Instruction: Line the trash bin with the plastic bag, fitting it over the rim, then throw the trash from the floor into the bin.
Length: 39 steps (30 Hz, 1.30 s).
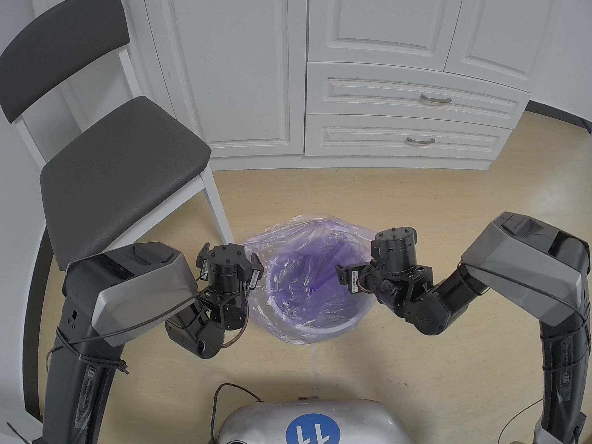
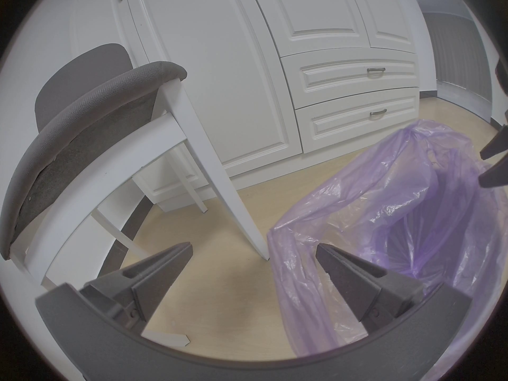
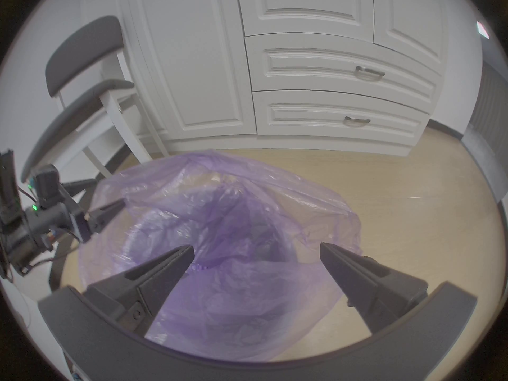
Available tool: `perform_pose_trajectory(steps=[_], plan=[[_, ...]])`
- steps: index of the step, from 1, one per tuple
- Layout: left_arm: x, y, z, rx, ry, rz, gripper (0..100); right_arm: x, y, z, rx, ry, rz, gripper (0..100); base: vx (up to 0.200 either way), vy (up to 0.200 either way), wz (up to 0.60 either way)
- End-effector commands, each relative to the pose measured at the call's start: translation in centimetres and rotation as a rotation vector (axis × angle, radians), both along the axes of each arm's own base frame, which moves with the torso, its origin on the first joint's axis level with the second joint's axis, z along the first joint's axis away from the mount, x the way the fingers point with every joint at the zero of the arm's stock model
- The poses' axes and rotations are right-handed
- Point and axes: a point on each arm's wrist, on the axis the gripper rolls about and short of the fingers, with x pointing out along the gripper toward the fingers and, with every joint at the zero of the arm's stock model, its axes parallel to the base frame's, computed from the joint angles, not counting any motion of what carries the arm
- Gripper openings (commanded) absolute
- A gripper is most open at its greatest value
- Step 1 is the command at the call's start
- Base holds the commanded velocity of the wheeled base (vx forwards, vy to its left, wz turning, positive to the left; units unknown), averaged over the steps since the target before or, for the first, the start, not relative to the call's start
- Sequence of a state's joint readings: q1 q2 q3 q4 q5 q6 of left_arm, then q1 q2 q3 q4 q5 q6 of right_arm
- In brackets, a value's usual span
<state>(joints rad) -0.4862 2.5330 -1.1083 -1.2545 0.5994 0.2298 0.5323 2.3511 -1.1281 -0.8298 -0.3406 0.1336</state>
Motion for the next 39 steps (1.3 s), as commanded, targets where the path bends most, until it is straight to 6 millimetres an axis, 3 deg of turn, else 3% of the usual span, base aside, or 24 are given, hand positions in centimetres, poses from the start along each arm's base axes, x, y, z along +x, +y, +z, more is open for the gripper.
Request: perform_pose_trajectory(steps=[1, 6, 13, 19, 26, 31, 37, 39], plan=[[-0.1, -0.1, 0.3, -0.002, -0.004, -0.003, 100, 0.6, 1.4, -3.0, -0.135, 0.042, -0.091, 100, 0.000, 0.000, 0.00], [-0.2, -0.1, 0.5, 0.007, -0.027, -0.004, 100, 0.0, 1.6, -3.5, -0.174, 0.071, -0.099, 100, 0.000, 0.000, 0.00], [-0.3, 0.2, 0.7, 0.031, -0.052, -0.007, 100, -2.2, -0.8, -2.5, -0.320, 0.105, -0.065, 100, 0.000, 0.000, 0.00], [-0.2, 0.3, 0.5, 0.036, -0.043, -0.002, 100, -3.8, -1.8, -1.7, -0.367, 0.122, -0.032, 100, 0.000, 0.000, 0.00], [0.1, 0.6, 0.4, 0.037, -0.041, 0.005, 100, -5.8, -2.9, -3.3, -0.502, 0.203, 0.072, 100, 0.000, 0.000, 0.00], [0.2, 0.8, 0.4, 0.037, -0.041, 0.010, 100, -6.0, -2.6, -5.4, -0.521, 0.247, 0.120, 100, 0.000, 0.000, 0.00], [-0.2, 0.4, 0.6, 0.032, -0.047, -0.001, 100, -5.0, -2.0, -4.4, -0.445, 0.143, 0.095, 100, 0.000, 0.000, 0.00], [-0.3, 0.2, 0.7, 0.029, -0.051, -0.006, 100, -4.6, -1.7, -3.3, -0.387, 0.060, 0.076, 100, 0.000, 0.000, 0.00]])
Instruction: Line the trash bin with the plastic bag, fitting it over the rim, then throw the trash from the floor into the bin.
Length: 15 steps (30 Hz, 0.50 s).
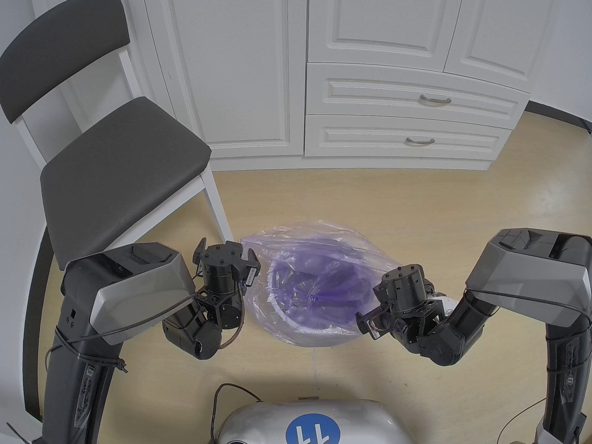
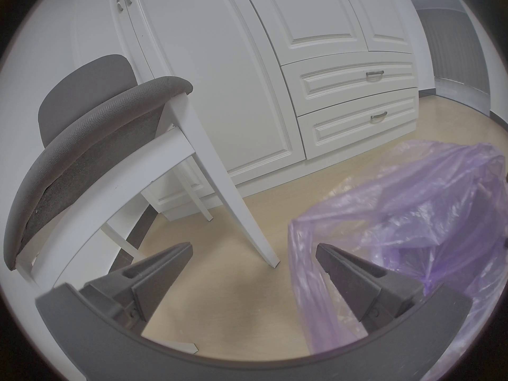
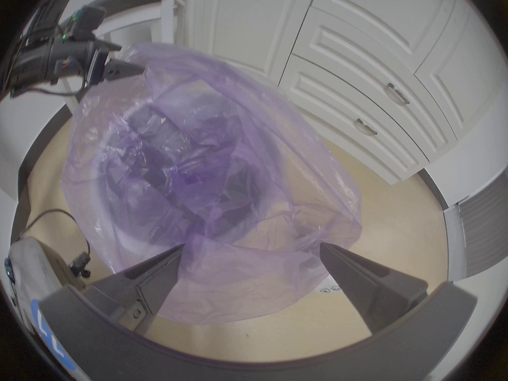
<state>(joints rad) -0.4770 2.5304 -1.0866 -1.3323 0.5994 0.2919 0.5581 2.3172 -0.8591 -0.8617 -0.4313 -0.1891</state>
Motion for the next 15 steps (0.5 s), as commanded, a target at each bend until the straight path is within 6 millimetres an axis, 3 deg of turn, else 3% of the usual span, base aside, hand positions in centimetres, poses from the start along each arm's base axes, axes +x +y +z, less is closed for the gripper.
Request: perform_pose_trajectory(steps=[1, 5, 8, 15], plan=[[-0.5, -0.6, 0.2, -0.006, -0.005, -0.016, 100, 0.5, 0.4, 1.4, 0.079, -0.106, -0.003, 100, 0.000, 0.000, 0.00], [-0.8, -0.7, 0.3, -0.007, -0.004, -0.022, 100, 0.4, 0.3, 2.7, 0.108, -0.143, 0.000, 100, 0.000, 0.000, 0.00], [-1.2, -1.5, 0.5, -0.014, -0.010, -0.042, 100, 0.5, 0.4, 4.7, 0.168, -0.192, -0.012, 100, 0.000, 0.000, 0.00], [-1.4, -1.5, 0.3, -0.011, -0.006, -0.045, 100, 1.9, -0.7, 5.7, 0.204, -0.227, -0.061, 100, 0.000, 0.000, 0.00]])
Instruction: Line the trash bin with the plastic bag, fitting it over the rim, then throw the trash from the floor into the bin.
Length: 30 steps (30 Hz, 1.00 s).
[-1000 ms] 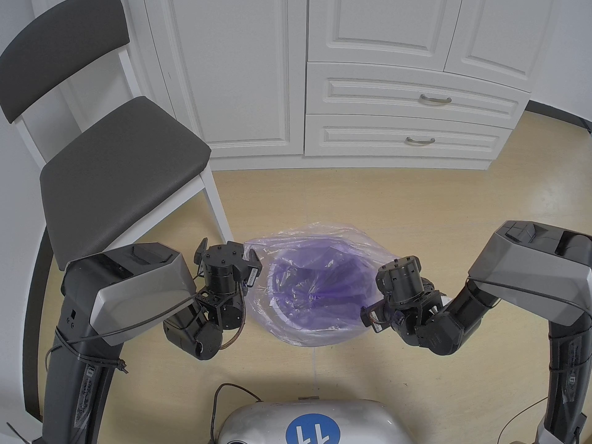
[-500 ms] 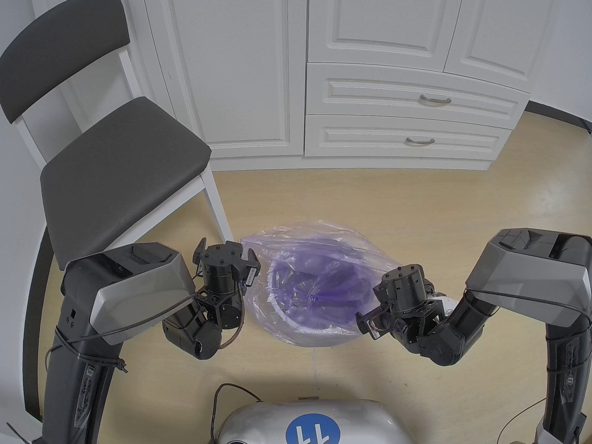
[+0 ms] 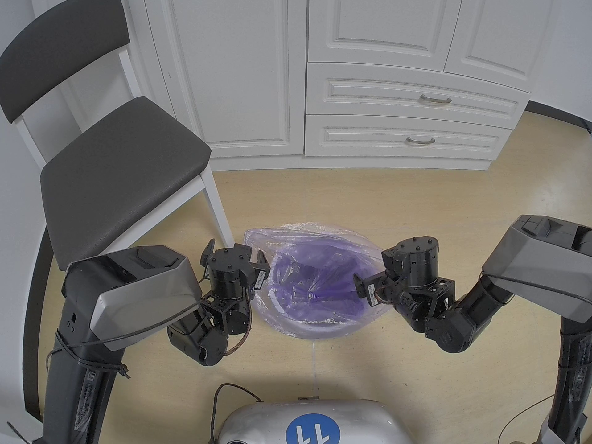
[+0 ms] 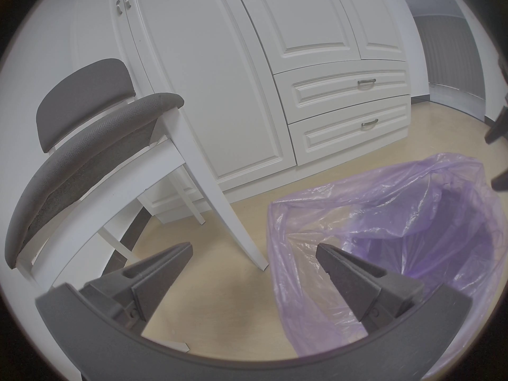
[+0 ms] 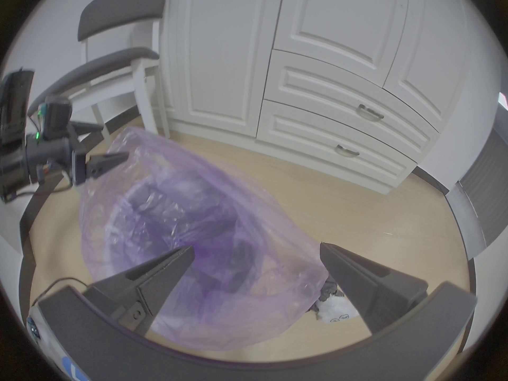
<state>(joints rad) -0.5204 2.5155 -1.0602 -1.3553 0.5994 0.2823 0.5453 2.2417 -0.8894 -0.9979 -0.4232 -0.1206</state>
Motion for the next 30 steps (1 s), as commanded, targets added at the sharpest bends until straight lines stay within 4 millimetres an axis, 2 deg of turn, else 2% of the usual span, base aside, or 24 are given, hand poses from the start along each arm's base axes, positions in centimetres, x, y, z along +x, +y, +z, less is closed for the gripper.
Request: perform_pose_trajectory(steps=[1, 3, 5, 8, 12, 13, 20, 24, 26, 30], plan=[[-0.3, -0.1, 0.0, 0.005, 0.006, -0.004, 100, 0.8, -0.9, 1.0, 0.014, -0.025, -0.030, 100, 0.000, 0.000, 0.00], [-0.8, 0.2, -0.2, 0.016, 0.023, -0.006, 100, 1.2, -1.2, 1.0, 0.015, -0.027, -0.042, 100, 0.000, 0.000, 0.00], [-2.5, -0.1, 1.3, 0.022, 0.030, -0.038, 100, 1.7, -1.8, 0.8, 0.016, -0.026, -0.056, 100, 0.000, 0.000, 0.00], [-3.7, 0.1, 2.8, 0.020, 0.025, -0.055, 100, 1.7, -1.9, 1.0, 0.017, -0.028, -0.055, 100, 0.000, 0.000, 0.00], [-4.0, 0.2, 3.5, 0.015, 0.015, -0.057, 100, 1.6, -1.8, 1.3, 0.033, -0.039, -0.033, 100, 0.000, 0.000, 0.00], [-4.1, 0.2, 3.9, 0.010, 0.006, -0.058, 100, 1.2, -1.8, 1.9, 0.048, -0.043, 0.004, 100, 0.000, 0.000, 0.00], [-4.2, 0.3, 4.1, 0.010, 0.005, -0.058, 100, 0.4, -2.2, 2.4, 0.035, -0.027, 0.010, 100, 0.000, 0.000, 0.00], [-4.5, 0.4, 4.6, 0.008, 0.001, -0.060, 100, -0.8, -2.8, 3.8, 0.020, 0.023, 0.027, 100, 0.000, 0.000, 0.00], [-4.8, 0.3, 4.9, 0.007, 0.000, -0.069, 100, -2.3, -3.5, 5.3, 0.043, 0.082, 0.117, 100, 0.000, 0.000, 0.00], [-5.1, 0.1, 5.0, 0.005, -0.001, -0.076, 100, -3.8, -4.1, 6.8, 0.128, 0.150, 0.213, 100, 0.000, 0.000, 0.00]])
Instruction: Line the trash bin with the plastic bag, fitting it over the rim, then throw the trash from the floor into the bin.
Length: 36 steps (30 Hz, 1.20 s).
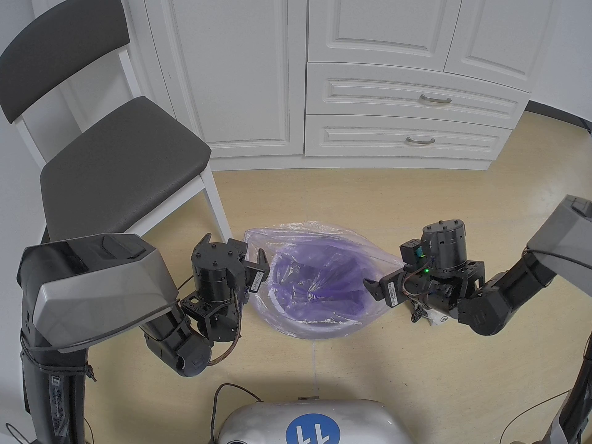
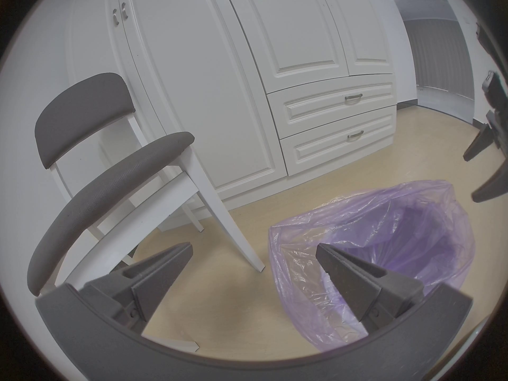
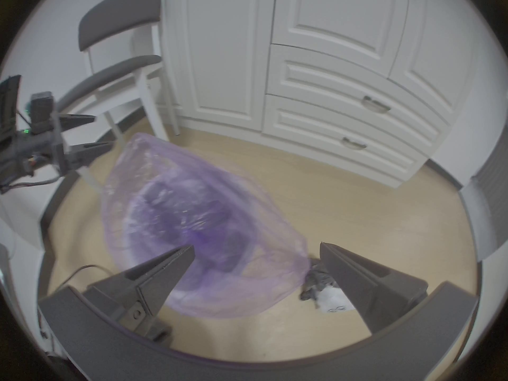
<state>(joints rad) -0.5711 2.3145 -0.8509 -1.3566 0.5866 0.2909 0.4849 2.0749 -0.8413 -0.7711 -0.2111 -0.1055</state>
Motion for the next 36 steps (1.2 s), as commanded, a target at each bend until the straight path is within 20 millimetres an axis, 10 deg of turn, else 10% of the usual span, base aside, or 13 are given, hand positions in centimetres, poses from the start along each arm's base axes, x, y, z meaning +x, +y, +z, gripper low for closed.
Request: perform_pose_trajectory(steps=[1, 18, 36], plan=[[-0.5, -0.2, 0.6, -0.004, -0.007, -0.013, 100, -2.3, -1.1, 3.7, 0.102, 0.018, 0.078, 100, 0.000, 0.000, 0.00], [-0.5, -0.3, 0.9, -0.010, -0.014, -0.015, 100, 0.5, -2.4, 5.3, 0.052, 0.030, -0.039, 100, 0.000, 0.000, 0.00], [1.7, -1.6, -1.6, -0.063, -0.003, -0.018, 100, 5.4, -2.7, -1.4, -0.006, 0.098, -0.104, 100, 0.000, 0.000, 0.00]])
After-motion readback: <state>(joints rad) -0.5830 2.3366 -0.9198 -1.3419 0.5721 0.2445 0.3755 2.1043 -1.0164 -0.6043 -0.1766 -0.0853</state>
